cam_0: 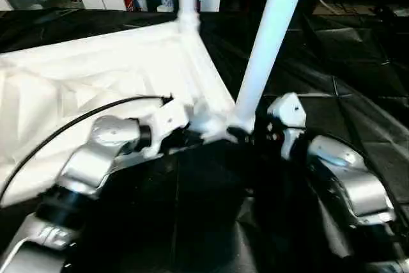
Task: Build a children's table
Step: Rotate leg to tighten
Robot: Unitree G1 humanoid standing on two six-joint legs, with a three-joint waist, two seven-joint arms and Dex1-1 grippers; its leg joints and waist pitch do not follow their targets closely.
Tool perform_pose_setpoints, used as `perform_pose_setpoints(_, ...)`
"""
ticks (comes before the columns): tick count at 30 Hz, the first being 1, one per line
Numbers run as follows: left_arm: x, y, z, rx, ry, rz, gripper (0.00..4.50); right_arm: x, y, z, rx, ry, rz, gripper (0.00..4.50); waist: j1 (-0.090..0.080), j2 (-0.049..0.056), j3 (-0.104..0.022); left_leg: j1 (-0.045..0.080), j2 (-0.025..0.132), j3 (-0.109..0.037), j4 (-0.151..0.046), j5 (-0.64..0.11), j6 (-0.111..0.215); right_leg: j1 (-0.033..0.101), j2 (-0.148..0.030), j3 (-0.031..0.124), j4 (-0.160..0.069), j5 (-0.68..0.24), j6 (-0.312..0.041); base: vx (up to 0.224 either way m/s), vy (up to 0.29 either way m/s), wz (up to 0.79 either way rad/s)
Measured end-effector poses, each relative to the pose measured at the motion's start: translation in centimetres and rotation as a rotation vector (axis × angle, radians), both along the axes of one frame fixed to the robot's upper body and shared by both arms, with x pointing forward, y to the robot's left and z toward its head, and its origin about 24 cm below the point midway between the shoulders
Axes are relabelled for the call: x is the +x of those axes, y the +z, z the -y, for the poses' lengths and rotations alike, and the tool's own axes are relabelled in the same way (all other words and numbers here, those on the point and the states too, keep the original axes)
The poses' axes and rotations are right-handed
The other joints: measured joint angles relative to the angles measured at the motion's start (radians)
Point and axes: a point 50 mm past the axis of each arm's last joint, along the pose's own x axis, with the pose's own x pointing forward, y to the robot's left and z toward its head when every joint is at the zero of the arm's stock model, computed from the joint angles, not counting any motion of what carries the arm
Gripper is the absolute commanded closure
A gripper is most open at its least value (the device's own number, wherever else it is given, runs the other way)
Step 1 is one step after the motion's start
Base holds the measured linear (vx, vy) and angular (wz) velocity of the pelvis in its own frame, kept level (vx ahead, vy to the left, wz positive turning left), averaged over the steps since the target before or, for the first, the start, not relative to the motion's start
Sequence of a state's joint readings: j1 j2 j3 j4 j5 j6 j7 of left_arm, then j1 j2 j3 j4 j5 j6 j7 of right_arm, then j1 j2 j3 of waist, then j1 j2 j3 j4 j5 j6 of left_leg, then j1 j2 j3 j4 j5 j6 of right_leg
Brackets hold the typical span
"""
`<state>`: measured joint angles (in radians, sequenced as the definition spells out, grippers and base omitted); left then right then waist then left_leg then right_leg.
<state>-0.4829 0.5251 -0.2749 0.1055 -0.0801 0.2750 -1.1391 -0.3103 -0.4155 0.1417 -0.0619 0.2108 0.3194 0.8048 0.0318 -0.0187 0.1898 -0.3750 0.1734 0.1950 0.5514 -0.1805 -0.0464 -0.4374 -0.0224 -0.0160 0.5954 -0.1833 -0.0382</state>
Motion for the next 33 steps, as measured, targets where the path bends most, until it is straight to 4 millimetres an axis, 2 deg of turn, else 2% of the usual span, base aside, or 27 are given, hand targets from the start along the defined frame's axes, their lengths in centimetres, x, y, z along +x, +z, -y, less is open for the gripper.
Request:
perform_pose_setpoints(4, -0.89, -0.11, -0.32, 0.010, -0.086, -0.045, 4.50, -0.93, -0.10, -0.26, -0.013, 0.138, -0.036, 0.72, 0.005, 0.000, 0.001, 0.000, 0.000, 0.004, 0.003, 0.000, 0.000, 0.002, -0.003, 0.001, 0.000, 0.000, 0.000, 0.000, 0.000, 0.00)
perform_pose_setpoints(12, -0.99, -0.11, -0.63, 0.015, -0.106, -0.053, 4.50, -1.29, 0.03, 0.02, -0.070, 0.227, -0.041, 0.72, 0.003, -0.001, 0.001, -0.001, 0.000, 0.005, 0.006, 0.000, 0.000, 0.002, -0.003, 0.001, 0.002, 0.001, 0.000, 0.000, 0.000, 0.00)
perform_pose_setpoints(23, -1.03, -0.19, -0.72, 0.018, -0.114, -0.064, 4.50, -1.17, -0.10, 0.19, -0.077, 0.236, -0.038, 1.70, 0.004, -0.001, 0.001, -0.001, 0.000, 0.004, 0.012, 0.000, 0.000, 0.002, -0.003, 0.001, 0.006, 0.001, 0.000, 0.000, 0.000, 0.00)
perform_pose_setpoints(33, -1.03, -0.25, -0.75, 0.018, -0.114, -0.067, 4.50, -1.23, -0.29, 0.09, -0.076, 0.243, -0.039, 1.89, 0.004, -0.001, 0.001, -0.001, 0.000, 0.004, 0.014, 0.000, 0.000, 0.002, -0.004, 0.001, 0.009, 0.001, 0.000, 0.000, 0.000, 0.00)
